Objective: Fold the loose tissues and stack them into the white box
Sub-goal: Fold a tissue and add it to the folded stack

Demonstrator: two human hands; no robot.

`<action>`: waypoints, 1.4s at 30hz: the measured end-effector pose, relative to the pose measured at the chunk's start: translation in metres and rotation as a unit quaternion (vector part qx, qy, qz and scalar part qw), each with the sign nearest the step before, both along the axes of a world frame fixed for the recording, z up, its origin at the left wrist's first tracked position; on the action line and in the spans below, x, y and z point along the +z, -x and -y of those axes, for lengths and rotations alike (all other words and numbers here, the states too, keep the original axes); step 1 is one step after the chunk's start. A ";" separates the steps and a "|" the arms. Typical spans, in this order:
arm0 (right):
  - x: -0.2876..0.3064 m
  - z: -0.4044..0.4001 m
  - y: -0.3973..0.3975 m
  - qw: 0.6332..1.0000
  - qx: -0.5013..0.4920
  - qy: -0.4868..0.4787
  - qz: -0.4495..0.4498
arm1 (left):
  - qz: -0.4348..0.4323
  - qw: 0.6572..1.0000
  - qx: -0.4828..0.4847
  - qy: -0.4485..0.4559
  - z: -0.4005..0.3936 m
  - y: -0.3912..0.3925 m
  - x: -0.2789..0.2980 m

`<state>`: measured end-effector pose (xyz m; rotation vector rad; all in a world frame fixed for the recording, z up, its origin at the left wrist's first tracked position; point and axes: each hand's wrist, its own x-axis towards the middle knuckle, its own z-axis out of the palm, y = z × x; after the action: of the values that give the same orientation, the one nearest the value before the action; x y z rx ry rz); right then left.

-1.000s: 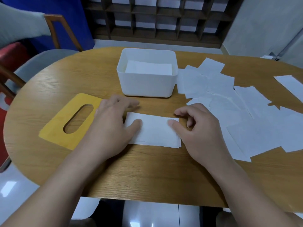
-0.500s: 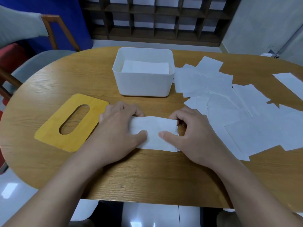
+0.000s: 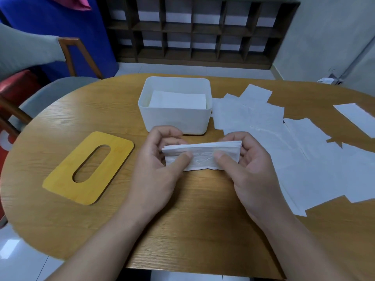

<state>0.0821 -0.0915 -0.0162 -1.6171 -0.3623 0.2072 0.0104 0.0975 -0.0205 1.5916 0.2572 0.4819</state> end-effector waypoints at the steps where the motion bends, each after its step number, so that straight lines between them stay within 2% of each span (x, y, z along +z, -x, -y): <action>1: -0.001 0.000 0.000 1.000 -0.004 0.017 0.004 | 0.004 1.000 0.009 0.011 0.000 -0.001 0.000; 5: -0.004 -0.003 0.004 0.999 -0.009 0.049 0.008 | 0.013 0.999 -0.001 0.032 0.002 0.001 0.000; 12: -0.002 -0.006 0.008 0.999 0.012 0.030 -0.005 | 0.022 0.998 -0.009 -0.057 0.009 0.000 -0.001; 27: -0.005 -0.003 0.011 0.998 0.039 0.051 0.006 | 0.022 0.999 0.003 -0.040 0.005 0.001 -0.005; 31: -0.004 -0.005 0.013 0.999 0.016 0.046 0.013 | 0.006 1.000 0.024 -0.010 -0.002 0.000 -0.003; 34: -0.004 -0.004 0.012 0.998 -0.018 0.054 0.023 | -0.011 1.000 0.004 0.009 -0.006 0.002 0.004; 38: -0.002 -0.001 0.006 0.997 -0.056 0.051 0.002 | -0.068 0.993 -0.036 -0.094 -0.017 0.006 0.010; 42: 0.001 -0.005 0.006 0.997 -0.066 0.035 -0.011 | -0.065 0.994 -0.018 -0.091 -0.020 0.006 0.011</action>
<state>0.0756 -0.0864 -0.0154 -1.7006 -0.2325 0.1374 0.0043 0.1175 -0.0099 1.8057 0.2882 0.3824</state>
